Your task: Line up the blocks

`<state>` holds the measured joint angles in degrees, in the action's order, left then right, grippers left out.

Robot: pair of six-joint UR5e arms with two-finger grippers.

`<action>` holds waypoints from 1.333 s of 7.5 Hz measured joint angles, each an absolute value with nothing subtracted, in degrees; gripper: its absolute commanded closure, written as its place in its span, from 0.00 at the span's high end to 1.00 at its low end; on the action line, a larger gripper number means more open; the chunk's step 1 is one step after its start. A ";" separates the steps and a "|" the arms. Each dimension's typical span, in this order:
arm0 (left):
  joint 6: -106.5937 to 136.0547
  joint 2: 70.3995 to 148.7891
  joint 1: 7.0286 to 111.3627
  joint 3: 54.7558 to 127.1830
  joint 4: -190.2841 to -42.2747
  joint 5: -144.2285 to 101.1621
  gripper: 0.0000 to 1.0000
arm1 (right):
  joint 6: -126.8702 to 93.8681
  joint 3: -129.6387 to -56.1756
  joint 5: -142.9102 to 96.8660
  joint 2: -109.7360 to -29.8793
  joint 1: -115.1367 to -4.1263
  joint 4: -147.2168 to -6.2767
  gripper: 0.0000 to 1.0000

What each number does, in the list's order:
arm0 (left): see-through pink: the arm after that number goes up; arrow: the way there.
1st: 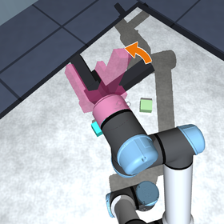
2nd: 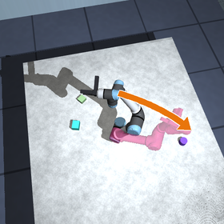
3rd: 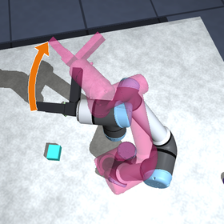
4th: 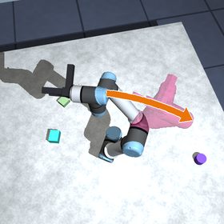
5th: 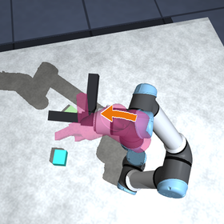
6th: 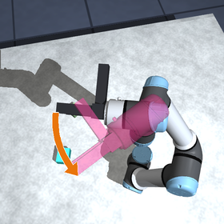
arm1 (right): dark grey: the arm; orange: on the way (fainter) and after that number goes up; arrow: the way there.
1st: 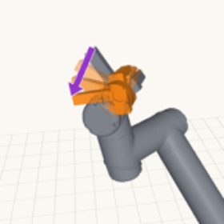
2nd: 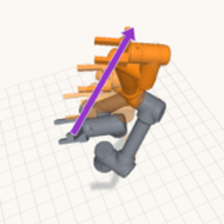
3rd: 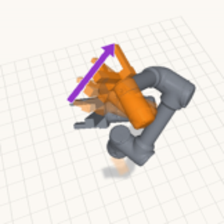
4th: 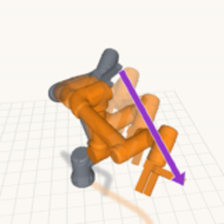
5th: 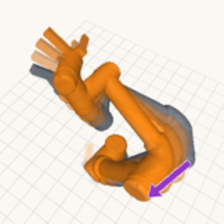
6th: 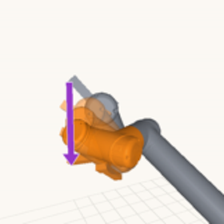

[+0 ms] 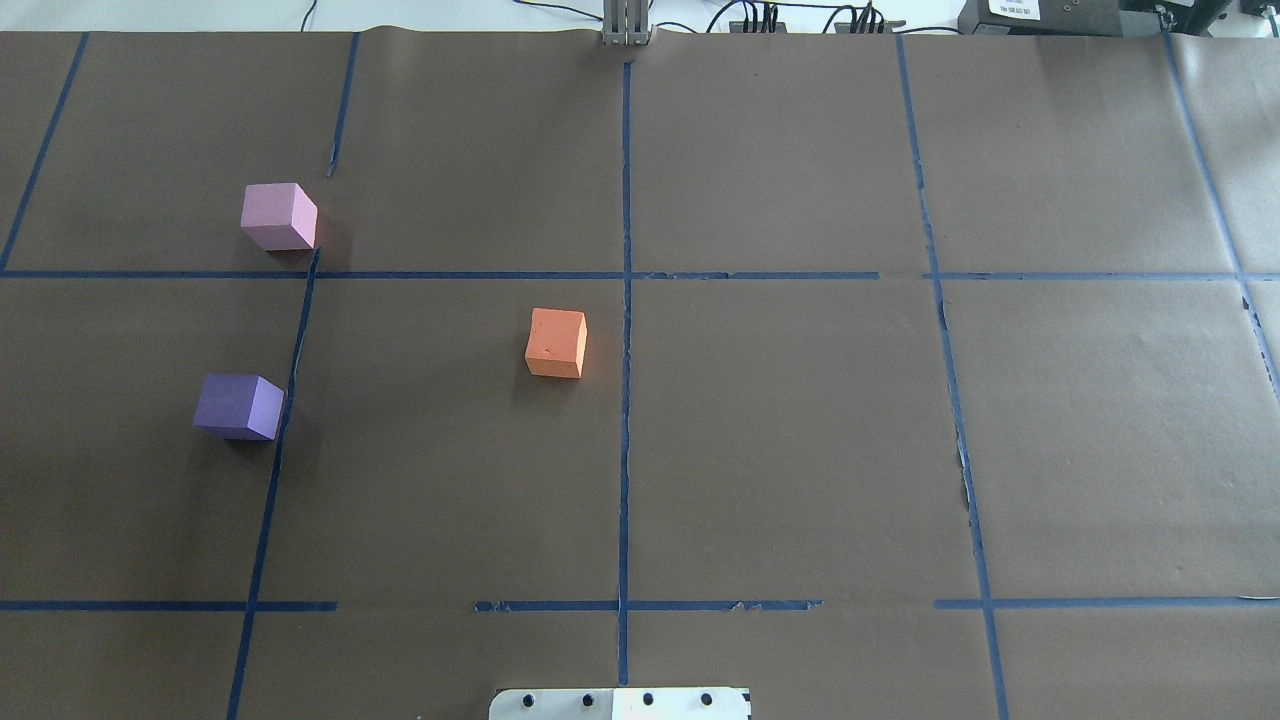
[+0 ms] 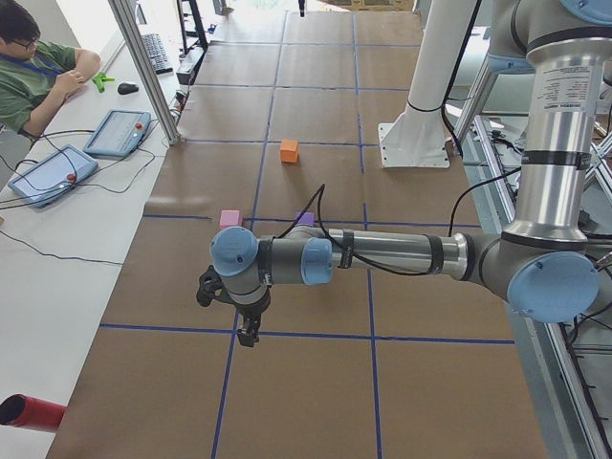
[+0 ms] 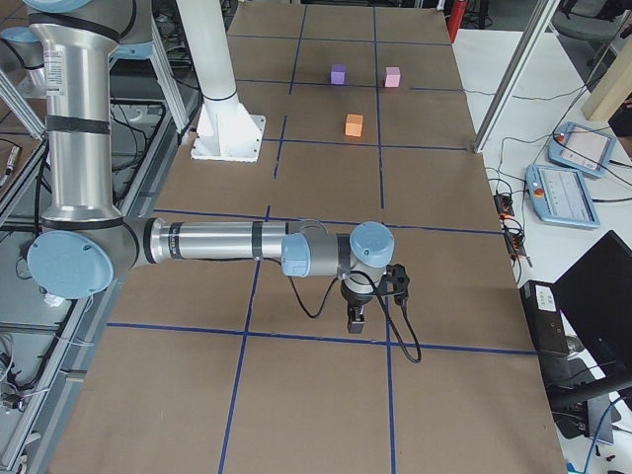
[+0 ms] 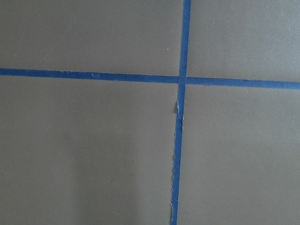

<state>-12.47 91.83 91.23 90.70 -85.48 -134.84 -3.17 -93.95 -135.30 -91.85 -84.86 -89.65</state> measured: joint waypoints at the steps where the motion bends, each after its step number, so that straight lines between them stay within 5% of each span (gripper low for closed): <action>1: -12.46 92.00 91.18 90.60 -85.50 -134.79 1.00 | -3.16 -93.94 -135.29 -91.85 -84.86 -89.65 1.00; 5: -9.06 98.34 88.49 91.88 -85.51 -133.93 1.00 | -3.16 -93.92 -135.31 -91.85 -84.86 -89.65 1.00; 10: 12.02 111.35 72.02 99.94 -85.50 -130.29 1.00 | -3.16 -93.91 -135.28 -91.80 -84.89 -89.65 1.00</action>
<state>12.02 111.35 72.02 99.94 -85.50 -130.29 -3.16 -93.91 -135.28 -91.80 -84.89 -89.65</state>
